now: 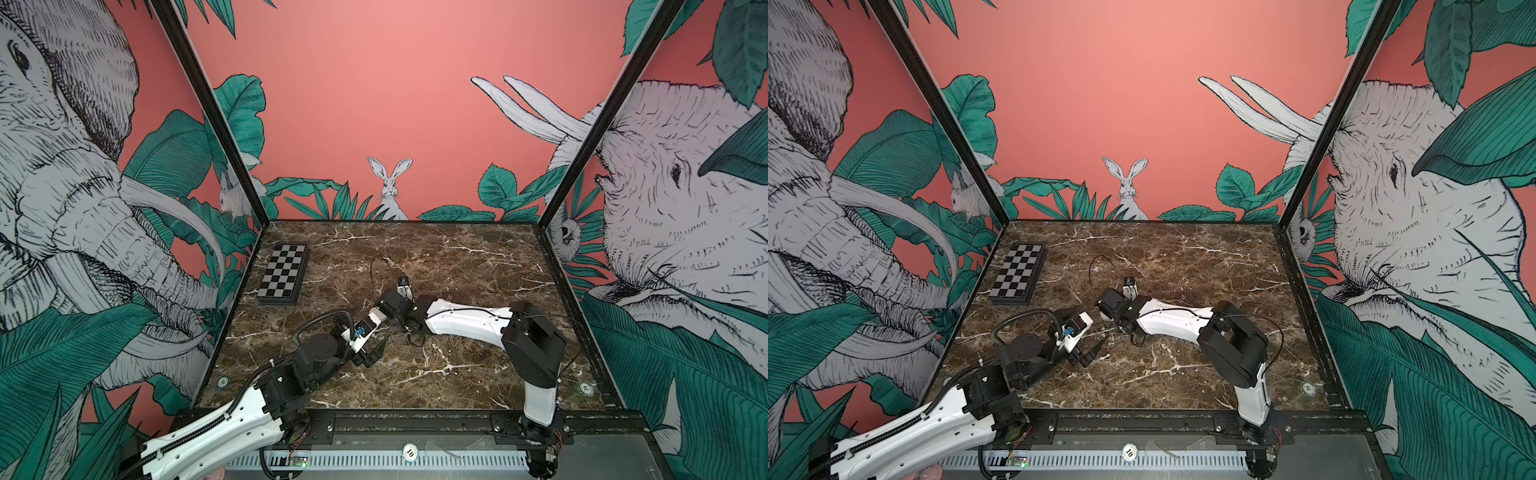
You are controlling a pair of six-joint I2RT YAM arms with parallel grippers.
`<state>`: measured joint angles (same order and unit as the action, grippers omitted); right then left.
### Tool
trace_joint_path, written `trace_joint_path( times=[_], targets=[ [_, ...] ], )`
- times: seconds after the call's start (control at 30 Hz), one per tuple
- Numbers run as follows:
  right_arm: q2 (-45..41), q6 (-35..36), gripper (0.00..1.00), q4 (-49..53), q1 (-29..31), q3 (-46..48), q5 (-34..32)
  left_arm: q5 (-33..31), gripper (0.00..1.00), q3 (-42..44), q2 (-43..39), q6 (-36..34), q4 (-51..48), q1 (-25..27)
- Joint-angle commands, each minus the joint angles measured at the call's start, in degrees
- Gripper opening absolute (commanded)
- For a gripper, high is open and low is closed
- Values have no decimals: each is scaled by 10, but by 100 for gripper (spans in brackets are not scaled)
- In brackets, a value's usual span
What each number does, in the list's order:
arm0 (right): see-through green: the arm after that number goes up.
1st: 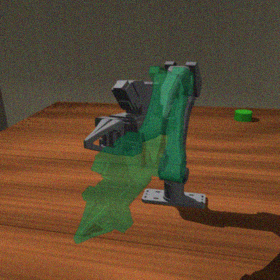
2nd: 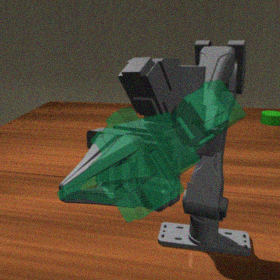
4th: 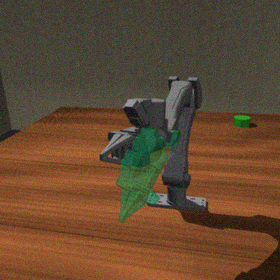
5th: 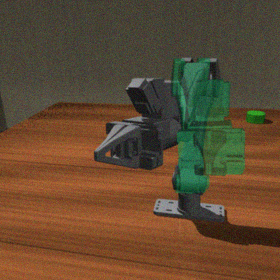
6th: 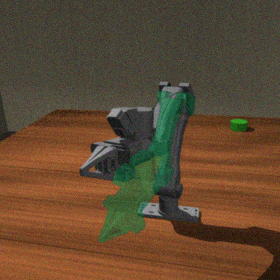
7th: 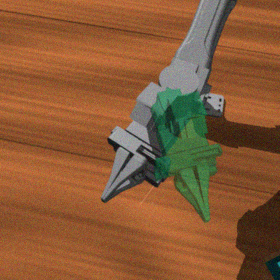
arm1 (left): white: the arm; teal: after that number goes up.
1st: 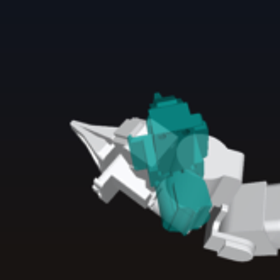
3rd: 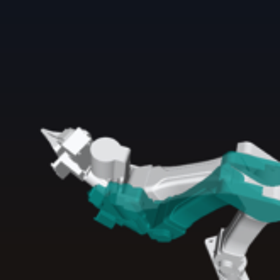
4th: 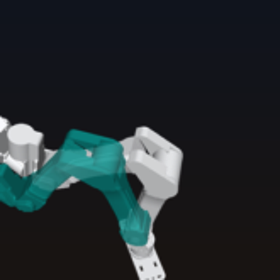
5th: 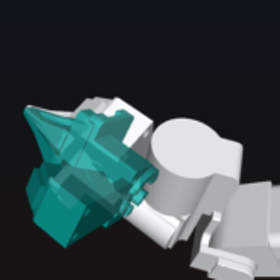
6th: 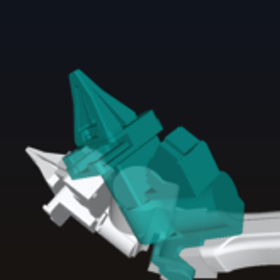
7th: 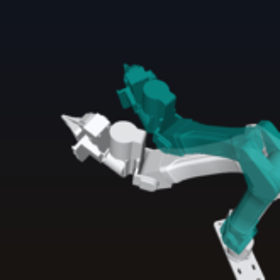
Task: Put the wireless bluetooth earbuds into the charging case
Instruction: 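Lower the earbud into the empty slot of the pink case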
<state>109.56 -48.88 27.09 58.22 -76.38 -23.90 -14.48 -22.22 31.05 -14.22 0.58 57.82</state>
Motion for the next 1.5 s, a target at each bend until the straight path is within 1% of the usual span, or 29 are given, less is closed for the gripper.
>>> trace_joint_path(
  times=[0.0, 0.3, 1.0, 1.47],
  targets=[
    [9, 2, 0, 5, -4, -16, -21, 4, 99, 6, -5, -7, 11, 2],
    [20, -2, 0, 4, -11, -22, -20, 6, 99, 7, -6, -6, 11, 2],
    [28, -31, 0, -16, -19, 4, -10, 10, 99, 7, -3, -6, 12, 2],
    [35, -33, 0, -23, -27, 8, -5, 11, 99, 6, -4, -6, 12, 2]
  ],
)
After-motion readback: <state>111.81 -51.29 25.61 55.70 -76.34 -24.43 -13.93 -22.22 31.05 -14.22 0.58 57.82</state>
